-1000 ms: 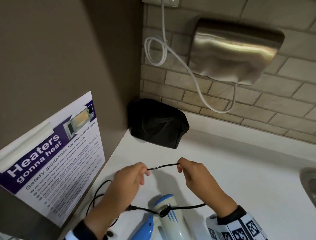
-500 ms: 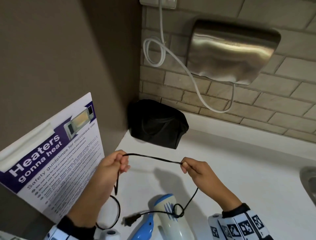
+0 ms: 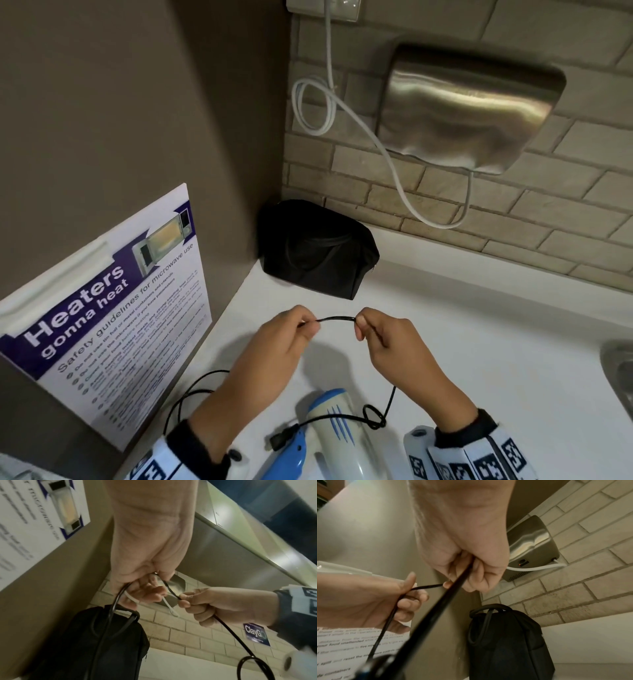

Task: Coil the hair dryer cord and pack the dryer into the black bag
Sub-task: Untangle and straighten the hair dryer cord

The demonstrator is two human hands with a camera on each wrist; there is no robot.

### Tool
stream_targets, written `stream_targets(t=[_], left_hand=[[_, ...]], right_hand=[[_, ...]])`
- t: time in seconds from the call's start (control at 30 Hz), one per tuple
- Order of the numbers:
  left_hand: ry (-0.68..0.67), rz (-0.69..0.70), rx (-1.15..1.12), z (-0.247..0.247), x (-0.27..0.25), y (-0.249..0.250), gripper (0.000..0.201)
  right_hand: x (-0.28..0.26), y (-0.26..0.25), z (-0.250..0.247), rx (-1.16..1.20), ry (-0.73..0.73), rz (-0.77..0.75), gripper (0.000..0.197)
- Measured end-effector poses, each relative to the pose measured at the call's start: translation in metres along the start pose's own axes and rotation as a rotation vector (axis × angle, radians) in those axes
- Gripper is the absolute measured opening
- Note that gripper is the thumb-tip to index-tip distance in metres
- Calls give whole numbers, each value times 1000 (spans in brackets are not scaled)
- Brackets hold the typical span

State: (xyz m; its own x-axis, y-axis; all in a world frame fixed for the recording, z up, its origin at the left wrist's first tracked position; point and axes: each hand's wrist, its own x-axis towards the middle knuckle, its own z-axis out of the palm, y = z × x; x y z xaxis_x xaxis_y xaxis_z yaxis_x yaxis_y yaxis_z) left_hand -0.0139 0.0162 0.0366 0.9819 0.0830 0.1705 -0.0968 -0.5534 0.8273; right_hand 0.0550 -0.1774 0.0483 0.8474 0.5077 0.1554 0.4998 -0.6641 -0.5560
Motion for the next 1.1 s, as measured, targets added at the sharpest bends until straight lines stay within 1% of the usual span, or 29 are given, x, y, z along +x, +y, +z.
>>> stream_targets(t=[0.07,0.1,0.17,0.27,0.37,0.43,0.5,0.57,0.63,0.7,0.77,0.8,0.87,0.9,1.0,1.1], left_hand=[[-62,-7,-54,2,3,4,25],[-45,-19,-66,2,4,4,29],[34,-53,-84,0,7,4,32],[124,-104,-98,-5,10,0,31],[247,-193,-123,-18,15,-17,30],[324,-264,-193,-28,16,-31,33],[353,-298,-226,-35,14,-41,36],[338,-284,-131,-37,12,-45,35],[278,-255,24,-36,9,-45,33],[213,-158,169,-34,5,-39,31],[142,-24,310,-24,2,-23,26],[93,25,315,-17,1,-12,22],[3,85,164,0,2,7,17],[-10,76,66,4,3,12,20],[46,-32,-183,-1,10,7,26],[88,-127,-311,-9,15,-3,29]], right_hand=[[-2,-4,-2,-20,0,-11,28],[-3,-6,-3,-10,-10,-20,30],[-7,-13,-7,30,-59,-44,33],[-12,-21,-11,78,-123,-75,31],[-13,-17,-16,157,-133,-58,30],[-12,-10,-19,191,-127,-37,29],[-9,-6,-19,223,-129,-8,30],[-6,-7,-18,233,-125,35,31],[-3,-9,-19,261,-100,92,33],[0,-12,-20,277,-101,123,34],[1,-18,-17,259,-127,107,33],[2,-23,-14,248,-139,88,33],[2,-32,-9,253,-167,50,32],[2,-34,-8,280,-190,38,32],[0,-32,-9,405,-260,70,32],[-5,-23,-9,476,-313,75,29]])
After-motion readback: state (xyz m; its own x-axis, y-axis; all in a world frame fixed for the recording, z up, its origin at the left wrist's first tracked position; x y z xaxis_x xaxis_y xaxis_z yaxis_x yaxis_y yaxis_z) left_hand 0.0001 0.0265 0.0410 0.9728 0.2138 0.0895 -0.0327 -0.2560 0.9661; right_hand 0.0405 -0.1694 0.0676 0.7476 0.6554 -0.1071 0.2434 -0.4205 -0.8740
